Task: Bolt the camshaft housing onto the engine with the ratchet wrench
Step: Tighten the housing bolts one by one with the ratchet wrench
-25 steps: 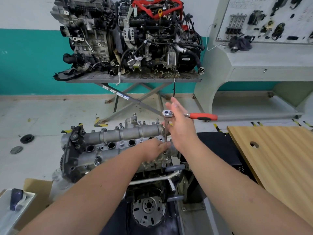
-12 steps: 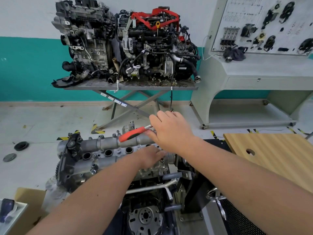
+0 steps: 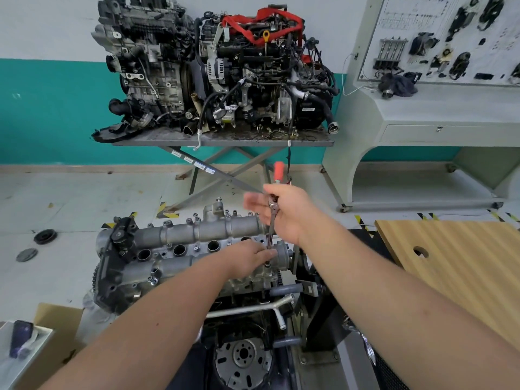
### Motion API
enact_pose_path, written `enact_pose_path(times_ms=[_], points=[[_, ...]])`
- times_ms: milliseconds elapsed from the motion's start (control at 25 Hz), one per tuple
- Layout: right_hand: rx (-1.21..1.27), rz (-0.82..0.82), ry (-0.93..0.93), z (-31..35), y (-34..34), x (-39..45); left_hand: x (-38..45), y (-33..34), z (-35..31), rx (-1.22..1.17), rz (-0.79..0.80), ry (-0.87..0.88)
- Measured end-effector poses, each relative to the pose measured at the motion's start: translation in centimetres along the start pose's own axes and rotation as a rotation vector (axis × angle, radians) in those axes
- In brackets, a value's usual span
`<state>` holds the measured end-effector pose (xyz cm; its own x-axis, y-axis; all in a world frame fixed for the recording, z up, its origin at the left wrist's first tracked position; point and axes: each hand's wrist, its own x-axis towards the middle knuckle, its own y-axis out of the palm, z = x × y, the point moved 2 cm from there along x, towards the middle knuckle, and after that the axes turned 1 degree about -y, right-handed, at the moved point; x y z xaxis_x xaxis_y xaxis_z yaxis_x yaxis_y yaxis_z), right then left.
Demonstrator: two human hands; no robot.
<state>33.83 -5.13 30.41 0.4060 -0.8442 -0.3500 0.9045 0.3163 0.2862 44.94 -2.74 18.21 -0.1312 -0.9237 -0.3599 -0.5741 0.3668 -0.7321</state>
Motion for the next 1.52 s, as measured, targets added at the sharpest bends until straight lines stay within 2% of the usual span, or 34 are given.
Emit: enact_pose_path(times_ms=[80,200,400,560,640,880,1040,1120,1240,1400,1520], points=[[0.288,-0.055,-0.078,-1.6,-0.2,0.3,0.1,0.1,0.1,0.004,-0.004,0.007],[0.314,-0.149,-0.257,-2.7,-0.4,0.4,-0.1,0.1,0.2,-0.005,0.003,-0.001],[-0.276,-0.127,-0.605,-3.8,-1.5,0.1,0.0,0.1,0.2,-0.021,-0.003,-0.019],[-0.99,-0.169,-1.28,-4.1,-1.8,0.2,0.2,0.4,0.7,-0.05,0.027,-0.007],[-1.251,-0.206,-1.37,-3.3,-1.6,0.4,0.1,0.5,0.6,-0.028,-0.045,0.043],[-1.765,-0.045,-1.183,-1.8,-0.9,-0.4,-0.2,0.0,0.1,0.083,-0.083,0.107],[-1.837,0.193,-1.028,-0.6,-1.3,-0.4,-0.3,0.0,0.4,0.015,-0.046,0.023],[-1.853,0.207,-1.005,-0.2,-1.2,-0.4,-0.1,0.2,0.6,-0.027,-0.005,-0.037],[-1.906,0.108,-0.961,0.5,-0.4,-0.1,0.0,0.3,0.5,-0.053,-0.002,-0.055],[-1.755,0.038,-0.611,1.9,0.1,0.4,-0.3,0.2,0.3,-0.034,-0.009,-0.034],[-1.494,0.05,-0.438,2.3,0.2,0.9,-0.6,0.1,0.0,-0.059,-0.002,-0.029]])
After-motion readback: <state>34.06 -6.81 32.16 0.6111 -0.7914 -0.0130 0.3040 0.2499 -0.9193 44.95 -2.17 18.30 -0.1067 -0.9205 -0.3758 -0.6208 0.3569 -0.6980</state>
